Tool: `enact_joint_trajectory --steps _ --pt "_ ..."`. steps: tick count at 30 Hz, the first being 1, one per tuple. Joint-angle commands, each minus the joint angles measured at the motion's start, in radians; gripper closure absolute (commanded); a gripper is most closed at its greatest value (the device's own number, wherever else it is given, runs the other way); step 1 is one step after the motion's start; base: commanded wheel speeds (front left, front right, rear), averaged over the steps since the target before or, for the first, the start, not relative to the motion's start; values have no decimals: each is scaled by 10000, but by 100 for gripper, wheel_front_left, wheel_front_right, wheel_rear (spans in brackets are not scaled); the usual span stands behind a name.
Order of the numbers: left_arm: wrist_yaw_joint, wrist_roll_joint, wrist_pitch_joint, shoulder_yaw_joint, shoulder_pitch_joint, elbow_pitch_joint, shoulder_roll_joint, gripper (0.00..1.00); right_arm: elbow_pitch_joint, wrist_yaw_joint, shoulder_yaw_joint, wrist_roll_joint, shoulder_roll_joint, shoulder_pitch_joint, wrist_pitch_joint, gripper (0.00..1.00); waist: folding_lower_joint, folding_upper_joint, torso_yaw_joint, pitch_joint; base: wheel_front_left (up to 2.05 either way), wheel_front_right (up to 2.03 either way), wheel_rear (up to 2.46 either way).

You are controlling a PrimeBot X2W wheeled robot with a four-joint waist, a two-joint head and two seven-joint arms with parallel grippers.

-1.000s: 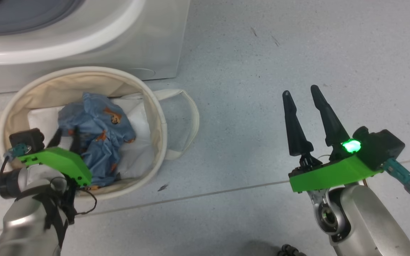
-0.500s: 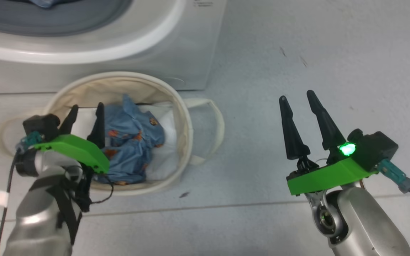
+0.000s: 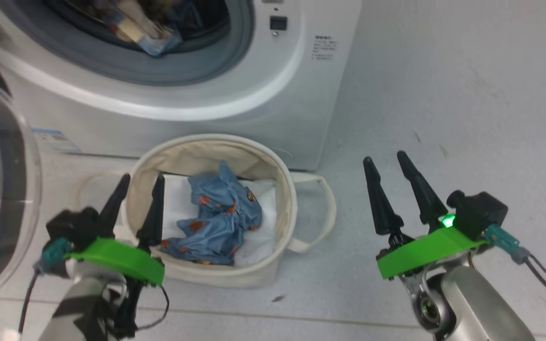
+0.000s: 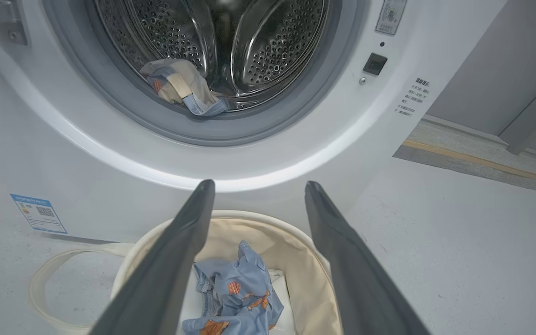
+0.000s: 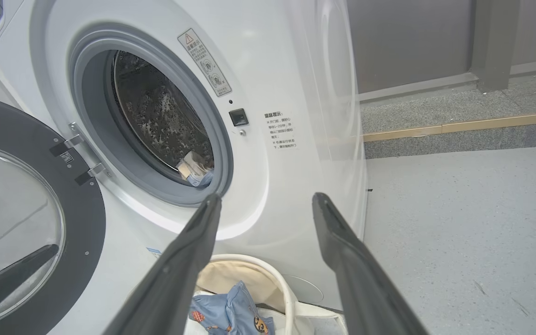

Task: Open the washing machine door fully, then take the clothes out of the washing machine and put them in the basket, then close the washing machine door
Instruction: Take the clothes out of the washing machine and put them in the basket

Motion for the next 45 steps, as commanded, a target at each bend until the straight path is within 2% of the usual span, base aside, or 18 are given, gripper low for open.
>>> enact_joint_trajectory --steps 1,9,18,34,40,45 --pt "-55 180 -117 388 161 -630 378 0 -182 73 182 80 -30 205 -120 0 0 0 353 -479 0 0 0" --pt "137 568 -118 635 1540 -2320 450 0 402 73 357 -69 -68 462 55 0 0 0 464 -956 0 0 0" --pt "472 541 -48 662 2086 -3071 410 0 348 73 349 -153 26 499 53 0 0 0 544 -953 0 0 0" --pt "680 403 11 607 1945 -3309 327 0 116 73 340 -220 29 451 74 0 0 0 488 -768 0 0 0" --pt "804 244 32 793 1112 -2941 248 0 6 73 421 -207 28 421 86 0 0 0 340 -587 0 0 0" --pt "704 145 156 816 -36 -2060 269 0 -134 73 560 -222 11 310 96 0 0 0 20 -276 0 0 0"
